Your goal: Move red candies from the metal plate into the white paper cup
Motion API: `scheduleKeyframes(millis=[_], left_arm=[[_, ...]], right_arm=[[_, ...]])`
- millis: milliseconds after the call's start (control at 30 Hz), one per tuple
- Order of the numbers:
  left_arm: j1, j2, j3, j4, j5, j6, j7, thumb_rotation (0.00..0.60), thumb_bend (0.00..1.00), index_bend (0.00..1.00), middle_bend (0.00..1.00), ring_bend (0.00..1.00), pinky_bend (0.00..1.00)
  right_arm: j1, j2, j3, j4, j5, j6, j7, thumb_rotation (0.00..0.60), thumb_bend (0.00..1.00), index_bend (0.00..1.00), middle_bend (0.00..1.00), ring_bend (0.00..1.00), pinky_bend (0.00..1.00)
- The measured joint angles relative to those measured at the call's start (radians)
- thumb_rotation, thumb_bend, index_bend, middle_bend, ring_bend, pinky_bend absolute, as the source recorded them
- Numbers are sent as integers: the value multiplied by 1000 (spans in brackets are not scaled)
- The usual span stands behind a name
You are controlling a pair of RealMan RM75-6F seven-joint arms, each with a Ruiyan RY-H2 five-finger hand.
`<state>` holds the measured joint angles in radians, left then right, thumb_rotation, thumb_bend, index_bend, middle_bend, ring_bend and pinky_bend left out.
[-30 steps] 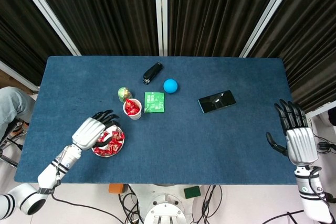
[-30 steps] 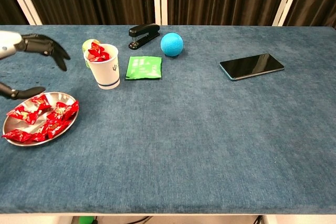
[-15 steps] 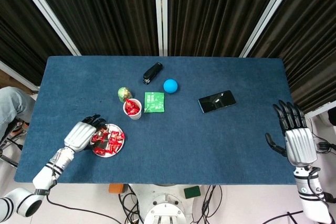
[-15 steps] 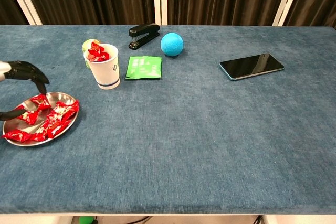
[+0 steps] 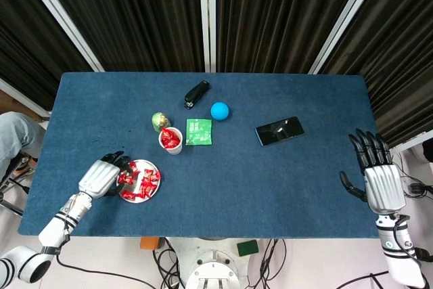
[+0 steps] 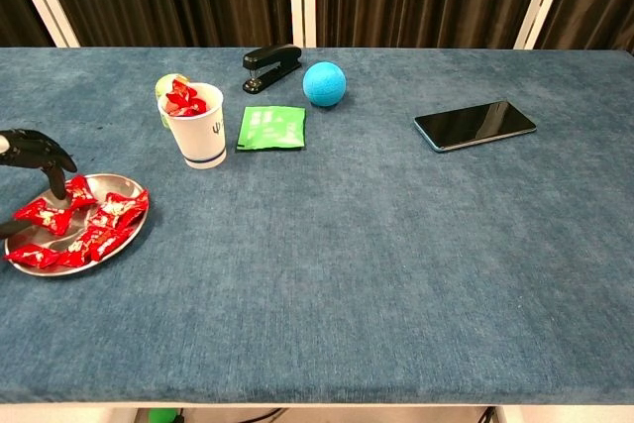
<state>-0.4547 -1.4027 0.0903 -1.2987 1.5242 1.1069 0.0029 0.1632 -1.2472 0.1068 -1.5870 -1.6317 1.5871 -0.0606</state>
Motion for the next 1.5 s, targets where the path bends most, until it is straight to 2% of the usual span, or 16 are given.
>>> scheduleKeyframes(millis=[200, 367, 700, 967, 1100, 1233, 1367, 1500], left_arm=[[-1, -6, -4, 5, -4, -18, 8, 600, 330, 401, 208, 83, 200], [1, -10, -8, 11, -3, -19, 9, 600, 329, 476, 208, 83, 200], [5, -16, -14, 20, 6, -9, 2, 600, 332, 522, 215, 83, 200], [13, 37, -33, -58, 31, 61, -17, 600, 331, 523, 216, 83, 200], [8, 89, -64, -118, 41, 97, -38, 600, 331, 523, 218, 83, 201], [-22, 114, -124, -156, 41, 113, -84, 600, 332, 523, 234, 83, 199], [-73, 99, -181, -156, 28, 103, -131, 600, 332, 522, 234, 84, 199], [-123, 54, -217, -119, 4, 55, -161, 600, 331, 521, 234, 84, 199]], right_arm=[[-2, 2, 1, 0, 2, 2, -1, 600, 336, 0, 0, 0, 0], [-2, 2, 1, 0, 3, 2, 1, 600, 336, 0, 0, 0, 0], [-3, 0, 2, 6, 4, 4, 8, 600, 336, 0, 0, 0, 0], [-4, 3, 3, 7, 4, 8, 13, 600, 335, 0, 0, 0, 0], [-4, 1, 3, 10, 3, 8, 18, 600, 334, 0, 0, 0, 0], [-3, -3, 0, 13, 1, 6, 20, 600, 334, 0, 0, 0, 0], [-3, -3, 1, 12, -2, 10, 21, 600, 336, 0, 0, 0, 0], [-5, 2, 3, 6, -4, 15, 21, 600, 334, 0, 0, 0, 0]])
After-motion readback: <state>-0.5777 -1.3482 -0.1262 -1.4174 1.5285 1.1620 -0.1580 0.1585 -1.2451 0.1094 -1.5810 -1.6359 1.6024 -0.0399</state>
